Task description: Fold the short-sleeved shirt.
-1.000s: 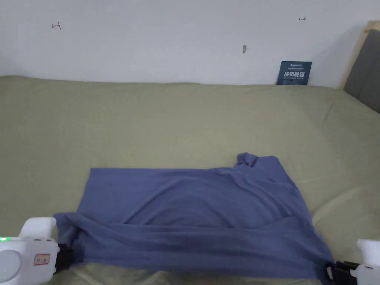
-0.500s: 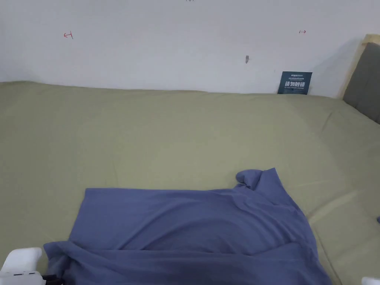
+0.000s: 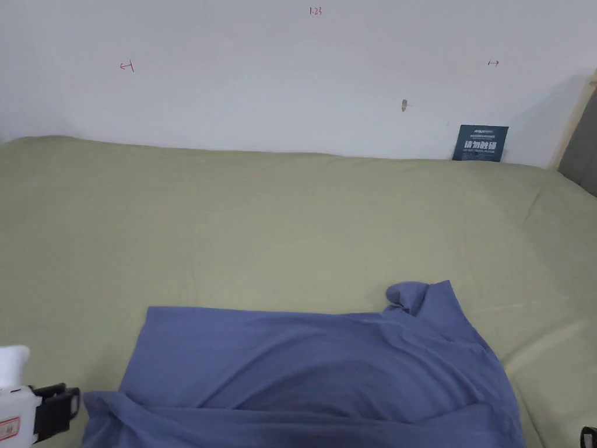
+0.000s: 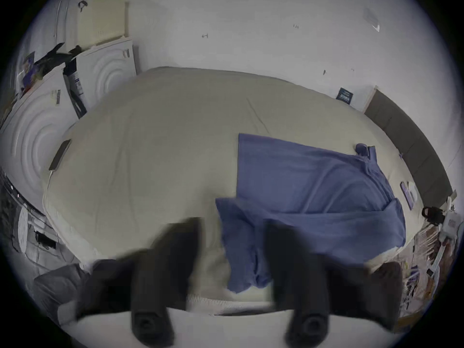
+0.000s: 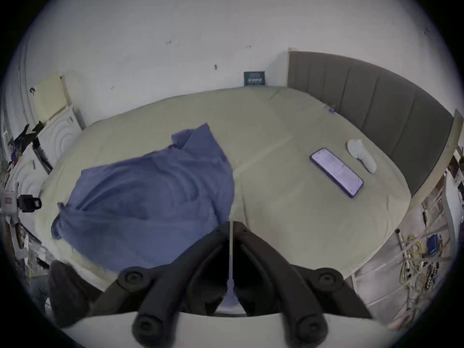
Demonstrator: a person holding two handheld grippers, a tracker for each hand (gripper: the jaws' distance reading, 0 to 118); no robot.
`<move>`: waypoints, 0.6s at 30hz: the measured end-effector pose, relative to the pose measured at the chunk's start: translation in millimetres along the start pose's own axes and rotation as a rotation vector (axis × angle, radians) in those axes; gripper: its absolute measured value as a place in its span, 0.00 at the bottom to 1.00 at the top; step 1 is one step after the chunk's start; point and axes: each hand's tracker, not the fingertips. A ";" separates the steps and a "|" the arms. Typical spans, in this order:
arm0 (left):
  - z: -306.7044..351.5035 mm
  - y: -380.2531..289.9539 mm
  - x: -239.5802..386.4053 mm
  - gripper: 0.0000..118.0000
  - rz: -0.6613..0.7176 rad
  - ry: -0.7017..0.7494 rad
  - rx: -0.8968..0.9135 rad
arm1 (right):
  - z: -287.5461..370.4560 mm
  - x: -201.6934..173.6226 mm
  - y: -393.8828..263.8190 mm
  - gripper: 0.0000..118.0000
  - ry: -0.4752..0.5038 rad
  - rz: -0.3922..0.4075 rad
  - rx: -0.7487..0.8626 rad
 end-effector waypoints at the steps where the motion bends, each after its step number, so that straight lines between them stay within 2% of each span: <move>1: -8.8 5.5 4.9 0.00 -0.006 0.004 0.001 | -5.4 -0.5 5.3 0.00 0.028 -0.006 -0.014; 12: -147.2 91.1 38.0 0.01 -0.052 -0.032 -0.085 | -80.3 -28.4 39.6 0.00 0.041 0.045 -0.059; 14: -173.7 105.2 41.7 0.05 -0.065 -0.010 -0.106 | -91.8 -30.4 43.2 0.00 0.037 0.055 -0.070; 15: -183.9 109.9 41.7 0.15 -0.066 -0.010 -0.103 | -96.7 -30.4 44.6 0.00 0.038 0.057 -0.073; 17: -204.0 117.3 44.3 0.75 -0.073 0.029 -0.116 | -107.7 -30.0 47.4 0.00 0.034 0.062 -0.087; 18: -214.5 119.5 44.2 0.92 -0.072 0.049 -0.139 | -111.8 -29.4 48.1 0.00 0.032 0.066 -0.092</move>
